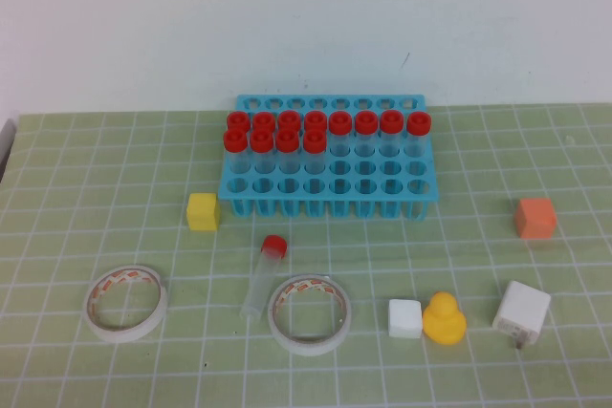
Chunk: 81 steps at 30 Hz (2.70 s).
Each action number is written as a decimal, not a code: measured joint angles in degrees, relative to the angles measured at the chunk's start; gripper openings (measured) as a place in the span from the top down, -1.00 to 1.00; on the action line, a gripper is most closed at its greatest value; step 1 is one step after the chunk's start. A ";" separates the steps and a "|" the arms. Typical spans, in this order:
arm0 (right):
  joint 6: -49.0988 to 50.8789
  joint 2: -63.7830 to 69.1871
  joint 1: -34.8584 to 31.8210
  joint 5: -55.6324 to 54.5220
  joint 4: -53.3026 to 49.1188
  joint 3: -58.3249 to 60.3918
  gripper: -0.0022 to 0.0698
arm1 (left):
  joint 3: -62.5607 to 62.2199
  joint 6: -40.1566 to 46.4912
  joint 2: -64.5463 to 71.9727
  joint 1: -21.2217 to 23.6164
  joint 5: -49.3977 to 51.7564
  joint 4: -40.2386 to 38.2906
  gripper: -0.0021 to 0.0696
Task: Place the test tubes
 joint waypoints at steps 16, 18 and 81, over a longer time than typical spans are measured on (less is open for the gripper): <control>0.00 0.00 0.00 0.00 0.00 0.00 0.94 | 0.00 -0.40 0.00 0.00 0.00 0.00 0.95; 0.00 0.00 0.00 0.00 0.00 0.00 0.94 | 0.00 -0.56 0.00 0.00 0.00 0.00 0.95; -4.29 12.62 0.00 -10.65 1.51 -24.22 0.94 | -31.23 -8.50 16.75 0.00 1.24 3.82 0.95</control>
